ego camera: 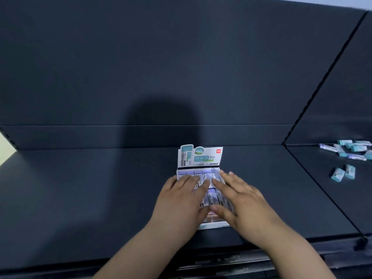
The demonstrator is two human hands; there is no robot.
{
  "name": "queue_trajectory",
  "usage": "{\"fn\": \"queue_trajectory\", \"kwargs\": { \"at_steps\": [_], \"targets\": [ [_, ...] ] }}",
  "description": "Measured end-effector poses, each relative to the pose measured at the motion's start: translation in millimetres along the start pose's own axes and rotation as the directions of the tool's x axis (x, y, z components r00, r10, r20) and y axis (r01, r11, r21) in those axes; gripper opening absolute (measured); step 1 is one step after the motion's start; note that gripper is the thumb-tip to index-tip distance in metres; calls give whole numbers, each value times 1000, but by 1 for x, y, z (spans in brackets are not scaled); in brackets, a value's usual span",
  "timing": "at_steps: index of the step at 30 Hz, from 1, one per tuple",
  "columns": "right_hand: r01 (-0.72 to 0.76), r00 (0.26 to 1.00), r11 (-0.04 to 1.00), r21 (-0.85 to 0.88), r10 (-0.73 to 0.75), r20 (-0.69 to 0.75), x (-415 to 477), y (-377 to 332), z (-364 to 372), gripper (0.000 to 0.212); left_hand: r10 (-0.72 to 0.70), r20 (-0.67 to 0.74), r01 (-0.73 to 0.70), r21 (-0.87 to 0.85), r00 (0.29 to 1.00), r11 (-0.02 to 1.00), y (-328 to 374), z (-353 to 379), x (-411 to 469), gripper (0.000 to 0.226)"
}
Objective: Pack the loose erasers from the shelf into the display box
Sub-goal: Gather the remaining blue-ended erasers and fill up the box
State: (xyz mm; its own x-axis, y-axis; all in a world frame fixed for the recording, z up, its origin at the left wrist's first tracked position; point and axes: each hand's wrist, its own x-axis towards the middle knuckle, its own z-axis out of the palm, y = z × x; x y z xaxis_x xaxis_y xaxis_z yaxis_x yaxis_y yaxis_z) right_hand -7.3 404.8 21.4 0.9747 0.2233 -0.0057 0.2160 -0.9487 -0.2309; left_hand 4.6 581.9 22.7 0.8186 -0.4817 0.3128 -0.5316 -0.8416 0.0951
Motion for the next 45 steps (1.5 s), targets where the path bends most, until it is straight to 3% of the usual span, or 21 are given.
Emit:
{"fn": "queue_trajectory", "kwargs": {
  "at_steps": [3, 11, 24, 45],
  "targets": [
    [-11, 1000, 1000, -26, 11, -25, -11, 19, -9, 82, -10, 114, 15, -43, 993, 999, 19, 0, 9, 63],
    [-58, 997, 998, -38, 56, -58, -68, 119, -43, 69, 1, -3, -1, -24, 1000, 1000, 122, 23, 49, 68],
    [-122, 992, 993, 4, 122, -19, -187, 306, -99, 64, 22, -16, -24, -77, 1000, 997, 320, 62, 107, 68],
    [-179, 983, 980, 83, 182, -25, -102, 452, -134, 76, 43, 139, -39, -30, 989, 999, 361, 129, 268, 71]
  ]
}}
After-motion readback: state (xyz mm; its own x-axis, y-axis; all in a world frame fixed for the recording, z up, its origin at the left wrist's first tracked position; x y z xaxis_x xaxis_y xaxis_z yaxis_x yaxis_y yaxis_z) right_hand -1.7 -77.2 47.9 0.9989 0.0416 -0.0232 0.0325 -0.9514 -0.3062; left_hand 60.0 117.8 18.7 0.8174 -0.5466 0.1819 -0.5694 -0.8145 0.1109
